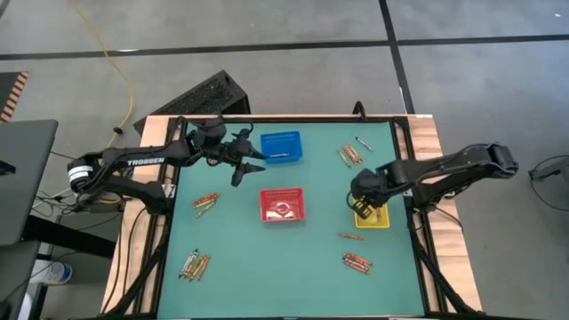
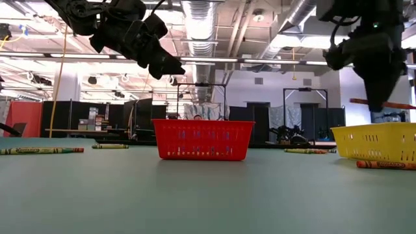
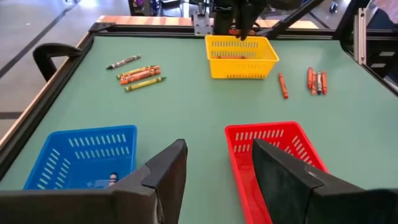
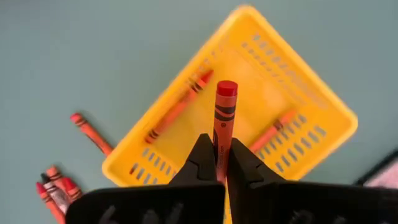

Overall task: Sort crayons
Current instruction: Put the orange crayon into the yellow bin, then put the green crayon into the red bin

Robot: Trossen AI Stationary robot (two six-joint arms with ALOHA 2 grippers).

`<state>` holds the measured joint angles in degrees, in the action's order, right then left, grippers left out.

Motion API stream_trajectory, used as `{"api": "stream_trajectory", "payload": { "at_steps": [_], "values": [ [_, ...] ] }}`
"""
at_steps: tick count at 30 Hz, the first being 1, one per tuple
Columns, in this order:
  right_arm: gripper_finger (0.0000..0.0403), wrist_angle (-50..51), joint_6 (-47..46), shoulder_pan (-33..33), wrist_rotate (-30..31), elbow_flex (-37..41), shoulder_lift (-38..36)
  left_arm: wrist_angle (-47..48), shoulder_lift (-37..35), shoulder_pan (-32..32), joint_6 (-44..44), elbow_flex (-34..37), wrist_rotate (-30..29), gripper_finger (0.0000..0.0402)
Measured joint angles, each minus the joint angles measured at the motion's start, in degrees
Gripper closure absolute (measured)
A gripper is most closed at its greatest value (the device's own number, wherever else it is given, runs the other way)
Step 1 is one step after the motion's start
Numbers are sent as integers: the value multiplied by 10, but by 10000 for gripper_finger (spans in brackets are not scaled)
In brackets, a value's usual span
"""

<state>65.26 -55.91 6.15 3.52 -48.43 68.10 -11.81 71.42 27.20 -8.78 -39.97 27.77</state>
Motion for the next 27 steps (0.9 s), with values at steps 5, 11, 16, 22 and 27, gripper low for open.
{"api": "stream_trajectory", "payload": {
  "at_steps": [5, 11, 16, 22, 27],
  "values": [
    [389, 5, -4, 5, 11, 0, 39, 1, 0, -3, 1, 0, 0, 230],
    [345, 9, 2, -6, 11, 0, 80, 6, 0, -3, 9, 0, 0, 230],
    [308, 7, 19, -7, 10, 0, 92, 10, 0, -3, 9, 0, 0, 230],
    [271, 8, 38, -11, 9, 0, 80, 10, 0, -3, 9, 0, -1, 230],
    [262, 10, 59, -11, 9, -12, 51, 10, 0, -3, 9, 0, -2, 230]
  ]
}}
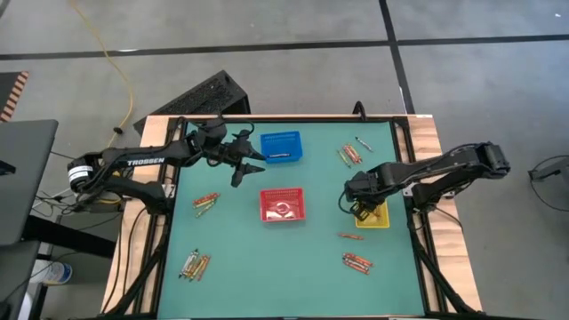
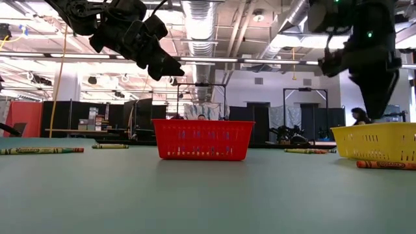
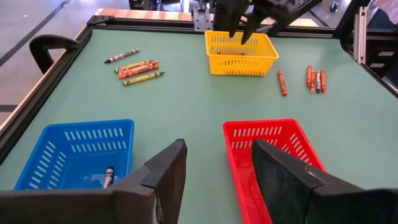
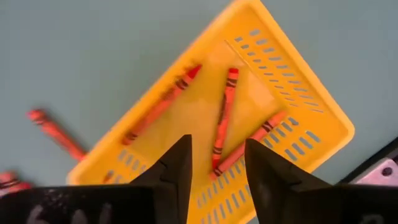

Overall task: Sort crayons
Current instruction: Put the green crayon into the red bin

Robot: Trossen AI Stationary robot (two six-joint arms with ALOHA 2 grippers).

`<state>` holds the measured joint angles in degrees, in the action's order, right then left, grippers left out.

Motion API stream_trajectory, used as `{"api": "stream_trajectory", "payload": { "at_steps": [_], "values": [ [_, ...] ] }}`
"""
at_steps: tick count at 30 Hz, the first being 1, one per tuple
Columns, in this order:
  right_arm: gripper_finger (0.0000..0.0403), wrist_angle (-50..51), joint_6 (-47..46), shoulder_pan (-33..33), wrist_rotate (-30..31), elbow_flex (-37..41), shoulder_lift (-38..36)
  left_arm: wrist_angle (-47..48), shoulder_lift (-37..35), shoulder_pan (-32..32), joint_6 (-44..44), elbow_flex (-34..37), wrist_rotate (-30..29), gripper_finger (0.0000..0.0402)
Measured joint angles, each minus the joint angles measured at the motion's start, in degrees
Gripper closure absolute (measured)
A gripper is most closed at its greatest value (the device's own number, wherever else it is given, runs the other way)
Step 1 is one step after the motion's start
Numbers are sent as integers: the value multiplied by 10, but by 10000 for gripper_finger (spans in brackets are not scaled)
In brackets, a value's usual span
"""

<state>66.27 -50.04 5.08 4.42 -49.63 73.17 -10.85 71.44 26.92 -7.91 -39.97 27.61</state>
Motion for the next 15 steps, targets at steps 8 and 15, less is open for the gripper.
{"api": "stream_trajectory", "payload": {
  "at_steps": [8, 15],
  "values": [
    [284, -11, 88, -15, 159, -59, -54, -1, 0, 0, 0, 0, -21, 230],
    [303, -114, 198, -148, 127, -70, -28, -2, 0, -1, 1, 0, -28, 230]
  ]
}}
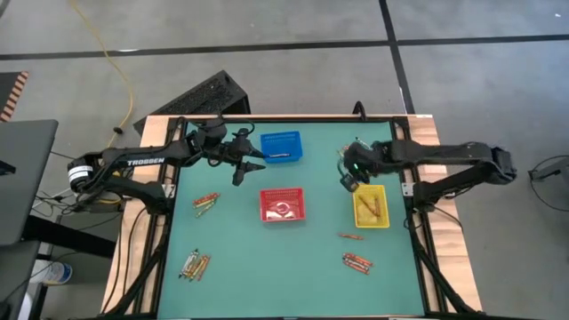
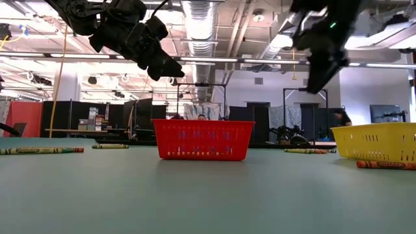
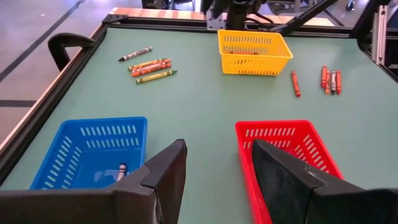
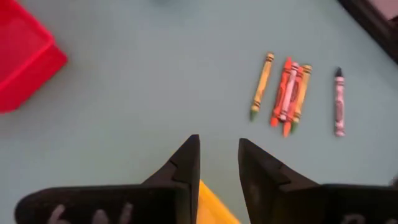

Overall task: Sort crayons
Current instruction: Put the green crayon into the red bin

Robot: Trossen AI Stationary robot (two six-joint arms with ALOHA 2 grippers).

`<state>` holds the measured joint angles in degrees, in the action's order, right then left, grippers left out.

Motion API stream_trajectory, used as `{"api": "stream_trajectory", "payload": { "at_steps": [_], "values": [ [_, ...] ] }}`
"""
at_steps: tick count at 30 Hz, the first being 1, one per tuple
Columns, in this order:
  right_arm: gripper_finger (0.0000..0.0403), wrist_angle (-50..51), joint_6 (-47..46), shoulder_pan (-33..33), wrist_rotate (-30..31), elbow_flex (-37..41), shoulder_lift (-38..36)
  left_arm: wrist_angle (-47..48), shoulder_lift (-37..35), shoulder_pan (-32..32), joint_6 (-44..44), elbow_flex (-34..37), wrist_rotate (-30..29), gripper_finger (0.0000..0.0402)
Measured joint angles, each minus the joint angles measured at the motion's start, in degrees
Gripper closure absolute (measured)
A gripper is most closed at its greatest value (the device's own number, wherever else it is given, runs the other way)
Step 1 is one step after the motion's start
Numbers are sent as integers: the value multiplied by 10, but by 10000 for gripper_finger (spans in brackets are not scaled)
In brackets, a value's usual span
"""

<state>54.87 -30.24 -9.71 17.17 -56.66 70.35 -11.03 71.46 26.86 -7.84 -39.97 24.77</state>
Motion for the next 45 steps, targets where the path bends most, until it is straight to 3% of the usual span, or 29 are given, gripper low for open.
{"api": "stream_trajectory", "payload": {
  "at_steps": [7, 13, 20, 37, 45],
  "values": [
    [304, -61, 82, -147, -43, 1, 120, 1, 0, -14, 5, 0, 0, 230],
    [304, -101, 126, -210, -54, 1, 217, 20, 0, -21, 5, 0, -1, 230],
    [305, -137, 147, -232, -94, 1, 261, 26, 0, -21, -6, 0, -9, 230],
    [305, -184, 151, -254, -95, 1, 267, 26, 0, -20, -20, 0, -17, 230],
    [306, -203, 158, -249, -90, -4, 335, 26, 0, -23, -13, 0, -17, 230]
  ]
}}
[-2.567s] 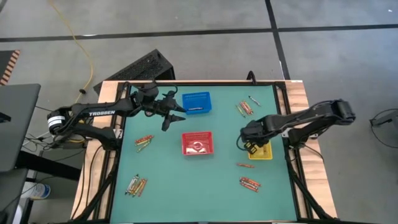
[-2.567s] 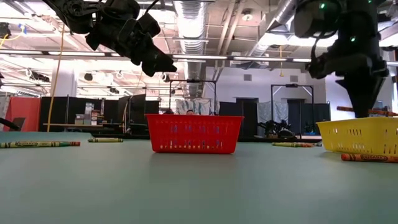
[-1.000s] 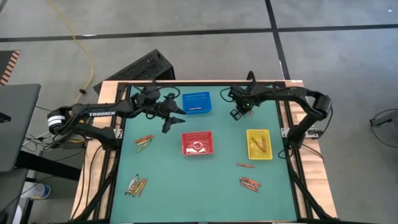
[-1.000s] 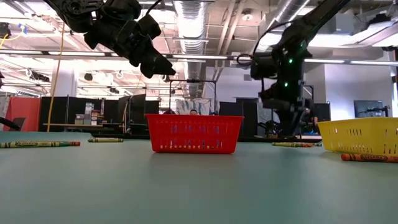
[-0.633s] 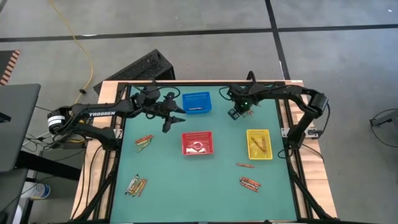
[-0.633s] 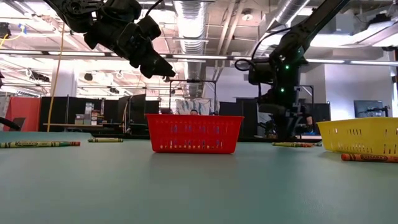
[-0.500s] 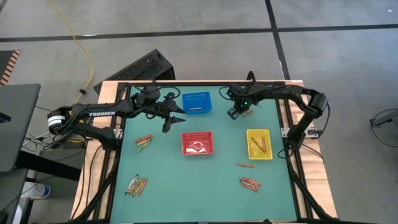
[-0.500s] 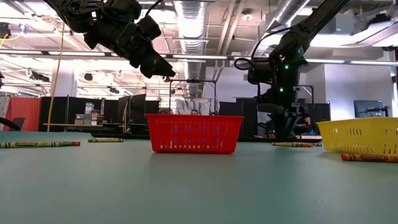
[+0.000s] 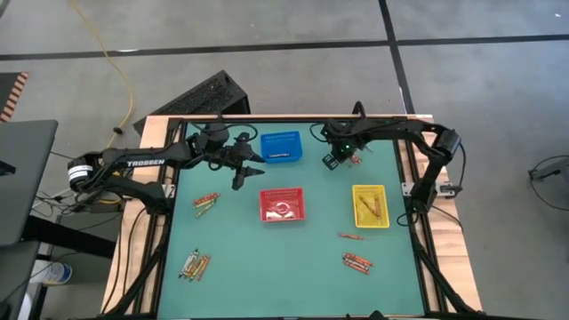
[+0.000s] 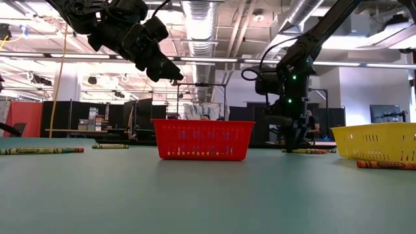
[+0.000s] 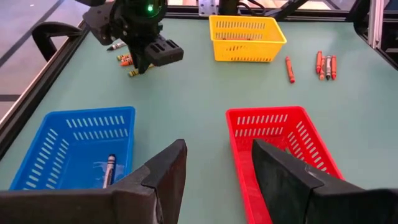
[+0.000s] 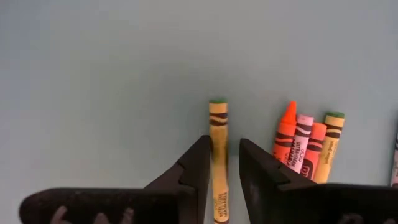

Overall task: Sort crayons
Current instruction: Put the green crayon into the red bin

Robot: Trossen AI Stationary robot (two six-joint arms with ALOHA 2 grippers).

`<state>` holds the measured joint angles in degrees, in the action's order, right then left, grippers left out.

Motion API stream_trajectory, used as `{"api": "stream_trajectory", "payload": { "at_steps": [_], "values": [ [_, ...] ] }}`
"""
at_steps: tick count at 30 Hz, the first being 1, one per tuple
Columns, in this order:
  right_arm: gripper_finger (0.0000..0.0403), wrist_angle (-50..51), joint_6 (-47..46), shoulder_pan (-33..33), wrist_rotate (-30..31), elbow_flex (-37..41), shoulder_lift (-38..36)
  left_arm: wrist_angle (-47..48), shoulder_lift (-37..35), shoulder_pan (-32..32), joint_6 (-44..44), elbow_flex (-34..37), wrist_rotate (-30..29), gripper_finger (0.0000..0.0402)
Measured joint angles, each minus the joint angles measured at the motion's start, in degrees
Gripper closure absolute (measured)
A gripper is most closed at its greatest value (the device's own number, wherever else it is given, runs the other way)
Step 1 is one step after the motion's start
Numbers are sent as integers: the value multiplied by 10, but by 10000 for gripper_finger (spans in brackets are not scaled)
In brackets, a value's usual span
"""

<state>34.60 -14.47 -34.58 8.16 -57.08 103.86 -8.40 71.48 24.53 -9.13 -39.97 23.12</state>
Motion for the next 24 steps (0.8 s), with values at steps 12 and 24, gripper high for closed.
{"api": "stream_trajectory", "payload": {
  "at_steps": [12, 24],
  "values": [
    [395, -8, 14, 24, 5, 9, -63, 21, 0, -1, -1, 0, 0, 230],
    [399, -120, 37, 148, 5, 6, -245, 18, 0, -2, -38, 0, 0, 230]
  ]
}}
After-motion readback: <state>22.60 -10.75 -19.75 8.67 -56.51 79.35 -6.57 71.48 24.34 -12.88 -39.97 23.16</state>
